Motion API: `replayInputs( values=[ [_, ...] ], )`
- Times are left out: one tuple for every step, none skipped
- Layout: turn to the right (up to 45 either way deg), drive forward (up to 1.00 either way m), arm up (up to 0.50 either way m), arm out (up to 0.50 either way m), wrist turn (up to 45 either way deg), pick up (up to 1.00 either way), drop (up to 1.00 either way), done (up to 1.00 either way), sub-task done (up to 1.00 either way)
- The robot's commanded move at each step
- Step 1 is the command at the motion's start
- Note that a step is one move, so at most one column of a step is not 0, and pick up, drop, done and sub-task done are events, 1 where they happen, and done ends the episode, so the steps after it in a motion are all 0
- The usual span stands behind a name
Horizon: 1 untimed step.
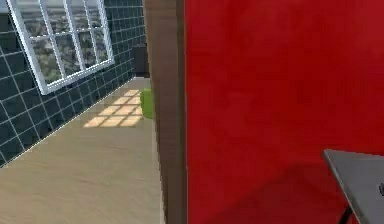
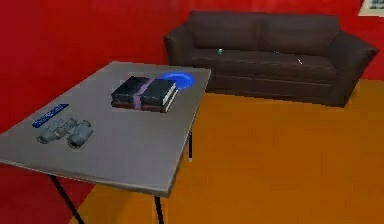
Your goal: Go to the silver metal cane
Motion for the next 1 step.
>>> replayInputs(
  values=[
    [-45.0, 0.00, 0.00, 0.00, 0.0, 0.00, 0.00, 0.00, 0.00]
  ],
)
